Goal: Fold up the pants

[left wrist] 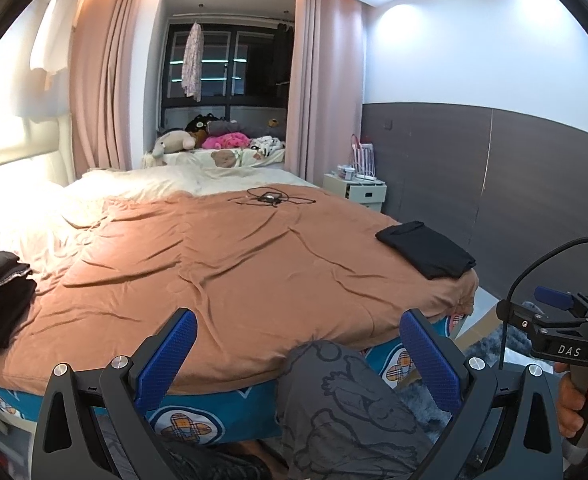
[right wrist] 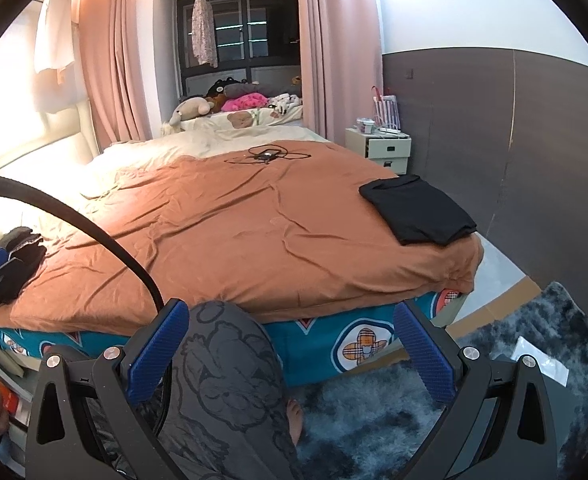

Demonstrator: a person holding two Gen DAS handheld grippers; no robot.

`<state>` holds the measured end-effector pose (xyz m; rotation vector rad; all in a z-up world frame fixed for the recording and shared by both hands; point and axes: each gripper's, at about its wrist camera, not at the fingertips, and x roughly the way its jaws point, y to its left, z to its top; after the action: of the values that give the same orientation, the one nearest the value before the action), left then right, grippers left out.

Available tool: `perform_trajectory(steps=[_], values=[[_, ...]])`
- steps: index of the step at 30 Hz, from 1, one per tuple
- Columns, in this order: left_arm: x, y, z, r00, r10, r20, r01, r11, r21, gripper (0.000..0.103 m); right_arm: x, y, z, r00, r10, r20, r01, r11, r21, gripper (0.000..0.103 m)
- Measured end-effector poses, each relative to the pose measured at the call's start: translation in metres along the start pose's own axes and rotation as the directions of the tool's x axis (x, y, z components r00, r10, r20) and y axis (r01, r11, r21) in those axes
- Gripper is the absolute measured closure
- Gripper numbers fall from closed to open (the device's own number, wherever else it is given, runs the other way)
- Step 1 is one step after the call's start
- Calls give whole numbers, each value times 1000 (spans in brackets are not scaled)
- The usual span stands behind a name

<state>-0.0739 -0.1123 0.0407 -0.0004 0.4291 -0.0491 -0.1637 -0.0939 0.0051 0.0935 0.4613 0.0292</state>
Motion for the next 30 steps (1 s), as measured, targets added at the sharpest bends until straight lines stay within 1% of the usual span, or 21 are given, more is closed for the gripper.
perform_trajectory(steps=[30], values=[[2,-3,-1,1000,-23,-13,23,1000,4,1,3,-17,3,1000,-4,8,4,1000,-19,0]])
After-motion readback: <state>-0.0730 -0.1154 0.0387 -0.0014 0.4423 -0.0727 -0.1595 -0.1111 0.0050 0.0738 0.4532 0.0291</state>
